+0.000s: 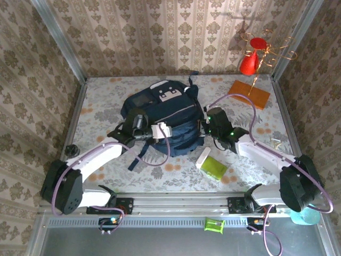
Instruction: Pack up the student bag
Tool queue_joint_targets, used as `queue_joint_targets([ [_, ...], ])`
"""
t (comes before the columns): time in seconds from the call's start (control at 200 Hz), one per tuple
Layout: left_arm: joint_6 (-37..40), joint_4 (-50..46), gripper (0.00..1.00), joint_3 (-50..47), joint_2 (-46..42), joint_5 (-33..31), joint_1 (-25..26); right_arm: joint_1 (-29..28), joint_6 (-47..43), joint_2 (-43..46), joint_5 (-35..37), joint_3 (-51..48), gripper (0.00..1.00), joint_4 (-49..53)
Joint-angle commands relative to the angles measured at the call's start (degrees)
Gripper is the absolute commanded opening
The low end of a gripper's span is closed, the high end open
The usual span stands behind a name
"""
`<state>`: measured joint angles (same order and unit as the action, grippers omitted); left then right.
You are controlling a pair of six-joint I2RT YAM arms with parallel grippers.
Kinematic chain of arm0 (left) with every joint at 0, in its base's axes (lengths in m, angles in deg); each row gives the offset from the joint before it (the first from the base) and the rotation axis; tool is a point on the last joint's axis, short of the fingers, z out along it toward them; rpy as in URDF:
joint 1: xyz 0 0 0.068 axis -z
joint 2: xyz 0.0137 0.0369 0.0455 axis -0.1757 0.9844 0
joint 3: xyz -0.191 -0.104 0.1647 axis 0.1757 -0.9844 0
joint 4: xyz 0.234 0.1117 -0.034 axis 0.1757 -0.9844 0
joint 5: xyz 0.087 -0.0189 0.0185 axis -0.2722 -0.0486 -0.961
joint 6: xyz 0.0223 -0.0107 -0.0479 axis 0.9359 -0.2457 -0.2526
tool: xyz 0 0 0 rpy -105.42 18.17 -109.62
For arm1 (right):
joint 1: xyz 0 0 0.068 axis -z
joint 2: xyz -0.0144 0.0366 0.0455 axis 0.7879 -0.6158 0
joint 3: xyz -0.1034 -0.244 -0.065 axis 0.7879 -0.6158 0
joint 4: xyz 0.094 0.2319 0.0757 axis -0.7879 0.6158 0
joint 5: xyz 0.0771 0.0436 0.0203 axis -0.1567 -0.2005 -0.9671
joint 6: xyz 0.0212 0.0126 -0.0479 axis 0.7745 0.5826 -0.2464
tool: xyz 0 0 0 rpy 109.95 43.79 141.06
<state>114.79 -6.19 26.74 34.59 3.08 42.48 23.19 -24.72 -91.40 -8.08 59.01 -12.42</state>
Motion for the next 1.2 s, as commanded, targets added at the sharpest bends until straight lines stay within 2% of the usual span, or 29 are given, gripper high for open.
queue_joint_targets([
  [0.0,-0.7,-3.5,0.00,-1.9,-4.3,-1.0,-4.9,4.1,-0.9,-2.2,5.5,2.5,0.00,3.9],
  [0.11,-1.8,-2.5,0.00,-2.7,-4.0,-6.8,-5.8,3.4,-0.3,-4.5,-1.4,3.1,0.00,-0.6],
  [0.16,-3.1,-2.7,0.25,-2.5,-3.5,-9.2,-6.6,2.2,-0.2,-4.4,-3.3,3.0,0.00,-2.1],
  [0.215,-4.3,-3.1,0.43,-2.5,-3.5,-8.1,-7.4,0.9,-0.2,-4.1,-4.4,3.0,0.00,-2.5],
  [0.32,-9.4,0.1,0.67,-3.9,-6.3,-2.6,-6.6,-0.7,0.6,-3.0,-5.9,2.0,0.00,-3.6],
  [0.345,-10.6,1.4,0.70,-4.4,-7.1,-1.9,-6.5,-1.1,0.9,-3.0,-6.2,1.6,0.00,-3.8],
  [0.395,-12.2,3.9,0.73,-4.8,-8.0,-1.4,-3.1,-1.9,1.4,-0.8,-6.5,1.0,0.00,-4.2],
  [0.505,-11.5,3.6,0.73,-2.0,-5.6,-6.5,3.3,-3.3,2.1,0.6,-6.7,0.0,0.00,-4.7],
  [0.665,-6.7,0.4,0.63,4.5,2.2,-13.1,8.1,-4.4,2.8,2.2,-7.4,-0.5,0.00,-5.2],
  [0.83,-3.6,-1.0,0.52,9.8,7.7,-17.6,9.6,-5.1,3.0,2.7,-7.6,-0.6,0.00,-5.3],
  [1.195,0.3,-5.8,0.40,11.1,13.1,-17.1,9.7,-5.7,2.7,3.6,-8.2,-1.4,0.00,-5.7],
])
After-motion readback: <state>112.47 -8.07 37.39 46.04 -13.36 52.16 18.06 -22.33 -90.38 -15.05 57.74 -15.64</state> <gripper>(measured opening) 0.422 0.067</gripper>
